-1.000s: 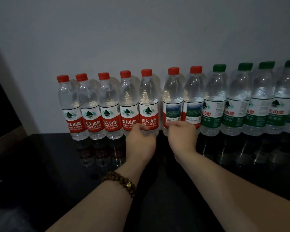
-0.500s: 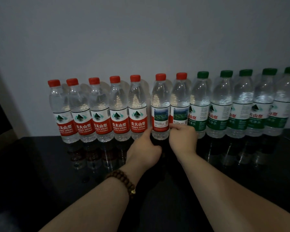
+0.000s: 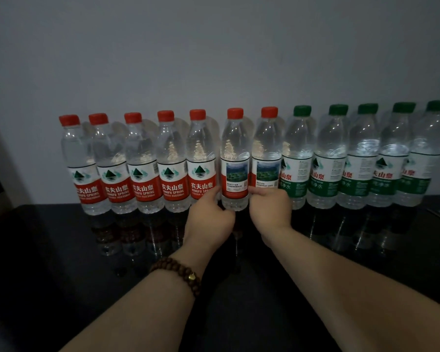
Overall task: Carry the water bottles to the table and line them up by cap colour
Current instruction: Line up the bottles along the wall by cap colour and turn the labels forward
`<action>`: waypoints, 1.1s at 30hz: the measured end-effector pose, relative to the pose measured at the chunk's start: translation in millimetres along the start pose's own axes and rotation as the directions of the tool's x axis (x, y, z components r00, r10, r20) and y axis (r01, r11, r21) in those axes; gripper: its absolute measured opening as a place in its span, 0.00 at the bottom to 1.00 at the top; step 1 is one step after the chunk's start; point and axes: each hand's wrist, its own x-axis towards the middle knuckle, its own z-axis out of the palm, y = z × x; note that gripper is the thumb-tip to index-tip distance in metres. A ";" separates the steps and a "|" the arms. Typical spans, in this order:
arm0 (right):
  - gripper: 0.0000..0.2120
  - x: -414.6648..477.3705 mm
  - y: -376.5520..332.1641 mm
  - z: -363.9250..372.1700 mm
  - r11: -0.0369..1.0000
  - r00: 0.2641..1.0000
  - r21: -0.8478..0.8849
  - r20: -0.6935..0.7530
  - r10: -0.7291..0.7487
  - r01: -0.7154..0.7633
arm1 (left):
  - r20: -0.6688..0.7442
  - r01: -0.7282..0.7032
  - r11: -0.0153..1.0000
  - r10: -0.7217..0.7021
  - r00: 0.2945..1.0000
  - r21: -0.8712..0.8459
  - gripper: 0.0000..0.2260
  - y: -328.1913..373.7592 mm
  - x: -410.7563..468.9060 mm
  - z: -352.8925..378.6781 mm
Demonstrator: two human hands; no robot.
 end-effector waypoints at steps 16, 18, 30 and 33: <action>0.16 3.8 4.8 -3.5 0.997 0.999 0.078 0.020 -0.027 0.025 | 0.022 -0.015 0.999 0.014 1.000 0.035 0.29 -3.3 5.4 -2.8; 0.17 3.4 4.4 -2.4 0.997 0.999 0.057 0.017 -0.047 0.046 | -0.009 0.008 1.000 -0.008 1.000 0.021 0.26 -3.8 7.0 -3.4; 0.15 5.8 5.9 1.1 0.997 0.998 0.058 0.014 -0.058 0.057 | -0.020 0.029 1.000 -0.029 0.999 0.001 0.26 -2.6 6.7 -3.4; 0.15 6.8 8.4 1.6 0.994 0.998 0.096 0.032 -0.055 0.051 | 0.067 0.008 1.000 -0.010 0.998 0.026 0.30 -0.1 3.5 -2.9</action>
